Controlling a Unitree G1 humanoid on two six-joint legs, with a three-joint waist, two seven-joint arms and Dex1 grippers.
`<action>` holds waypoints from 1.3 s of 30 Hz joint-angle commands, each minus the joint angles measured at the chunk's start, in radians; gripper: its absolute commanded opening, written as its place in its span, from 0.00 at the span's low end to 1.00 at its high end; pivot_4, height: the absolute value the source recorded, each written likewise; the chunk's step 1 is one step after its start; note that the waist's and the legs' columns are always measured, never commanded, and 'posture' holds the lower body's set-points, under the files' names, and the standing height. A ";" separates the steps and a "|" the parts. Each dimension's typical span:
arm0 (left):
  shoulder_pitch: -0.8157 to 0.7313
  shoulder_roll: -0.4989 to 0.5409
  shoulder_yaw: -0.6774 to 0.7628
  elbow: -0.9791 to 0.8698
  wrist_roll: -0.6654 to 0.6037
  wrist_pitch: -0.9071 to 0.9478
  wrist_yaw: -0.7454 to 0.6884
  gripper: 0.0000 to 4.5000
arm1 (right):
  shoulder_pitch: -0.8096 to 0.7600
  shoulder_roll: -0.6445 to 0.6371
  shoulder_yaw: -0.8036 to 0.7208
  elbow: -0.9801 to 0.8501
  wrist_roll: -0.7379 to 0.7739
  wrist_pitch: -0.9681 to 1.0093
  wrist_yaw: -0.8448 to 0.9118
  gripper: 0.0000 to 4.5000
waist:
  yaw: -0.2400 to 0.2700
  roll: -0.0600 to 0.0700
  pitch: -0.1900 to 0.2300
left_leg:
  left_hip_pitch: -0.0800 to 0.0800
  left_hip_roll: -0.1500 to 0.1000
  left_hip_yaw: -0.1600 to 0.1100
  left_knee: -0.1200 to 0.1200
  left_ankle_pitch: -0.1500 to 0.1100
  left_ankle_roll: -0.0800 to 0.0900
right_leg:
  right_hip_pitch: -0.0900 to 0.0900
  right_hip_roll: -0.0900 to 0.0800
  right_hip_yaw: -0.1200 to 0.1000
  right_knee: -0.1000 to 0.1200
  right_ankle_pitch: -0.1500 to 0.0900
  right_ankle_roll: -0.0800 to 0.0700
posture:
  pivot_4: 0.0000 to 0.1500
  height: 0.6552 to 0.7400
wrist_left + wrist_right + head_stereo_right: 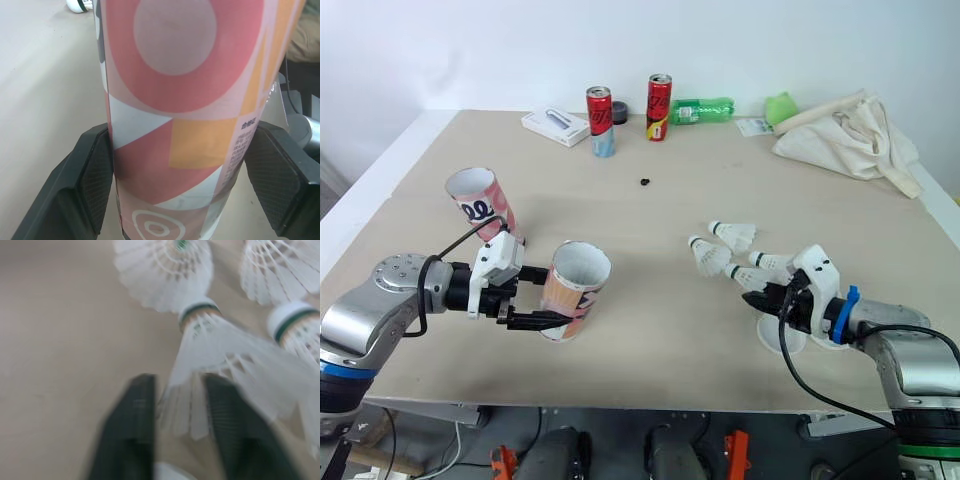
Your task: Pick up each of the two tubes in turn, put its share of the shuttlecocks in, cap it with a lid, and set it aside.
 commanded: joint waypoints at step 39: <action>-0.047 -0.015 -0.004 0.026 0.009 -0.013 0.007 0.78 | -0.481 -0.104 0.136 -0.457 0.248 0.008 0.203 0.00 | -0.002 0.001 0.001 | -0.001 0.001 -0.001 0.000 0.000 0.000 | -0.001 0.001 -0.001 0.000 0.000 -0.001 | 1.00 1.00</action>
